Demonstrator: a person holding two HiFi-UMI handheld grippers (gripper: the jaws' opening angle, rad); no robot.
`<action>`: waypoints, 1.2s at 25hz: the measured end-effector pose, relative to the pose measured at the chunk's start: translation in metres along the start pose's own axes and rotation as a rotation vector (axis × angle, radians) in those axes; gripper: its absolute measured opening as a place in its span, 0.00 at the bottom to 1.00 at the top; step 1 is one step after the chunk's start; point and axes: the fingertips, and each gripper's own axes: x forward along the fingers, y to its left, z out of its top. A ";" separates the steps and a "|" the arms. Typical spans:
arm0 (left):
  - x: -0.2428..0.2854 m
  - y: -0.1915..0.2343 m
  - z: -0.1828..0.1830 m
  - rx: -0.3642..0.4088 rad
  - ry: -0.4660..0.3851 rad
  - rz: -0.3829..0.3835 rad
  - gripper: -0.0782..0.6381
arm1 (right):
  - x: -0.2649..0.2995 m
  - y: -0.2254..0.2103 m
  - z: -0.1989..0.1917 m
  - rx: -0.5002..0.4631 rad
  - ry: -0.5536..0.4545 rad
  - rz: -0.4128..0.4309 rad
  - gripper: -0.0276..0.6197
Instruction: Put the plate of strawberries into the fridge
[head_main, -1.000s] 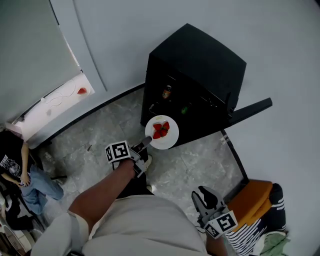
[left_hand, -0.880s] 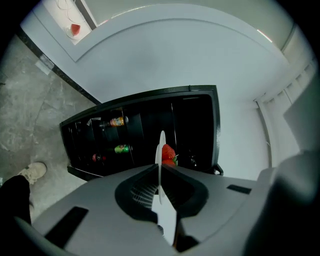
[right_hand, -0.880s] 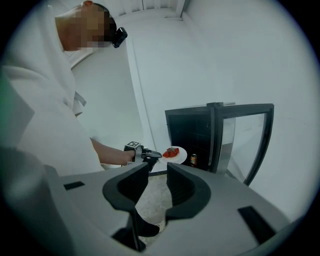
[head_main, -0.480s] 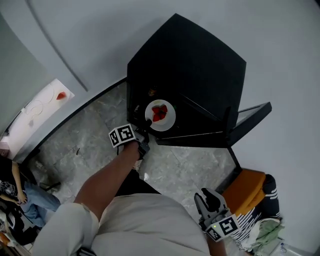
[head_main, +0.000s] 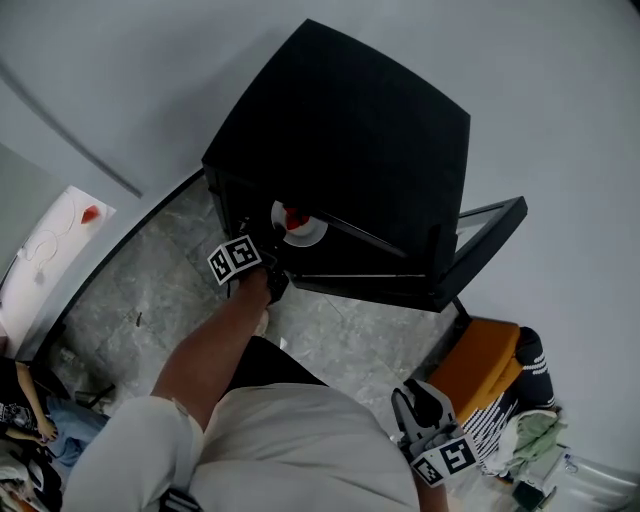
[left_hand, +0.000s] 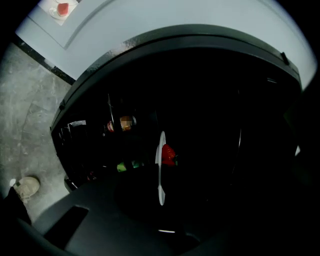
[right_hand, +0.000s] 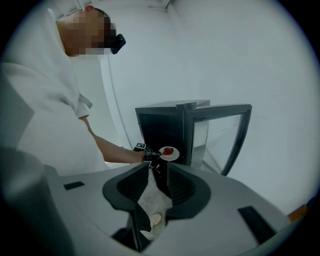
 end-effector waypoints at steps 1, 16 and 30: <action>0.004 0.002 0.002 0.002 0.000 0.007 0.14 | -0.001 -0.002 -0.001 0.008 0.002 -0.010 0.23; 0.034 0.010 0.009 0.258 0.016 0.228 0.16 | -0.025 -0.012 -0.011 0.063 0.020 -0.093 0.23; 0.024 0.017 0.016 0.733 0.123 0.546 0.29 | -0.044 -0.005 -0.024 0.031 0.018 -0.057 0.24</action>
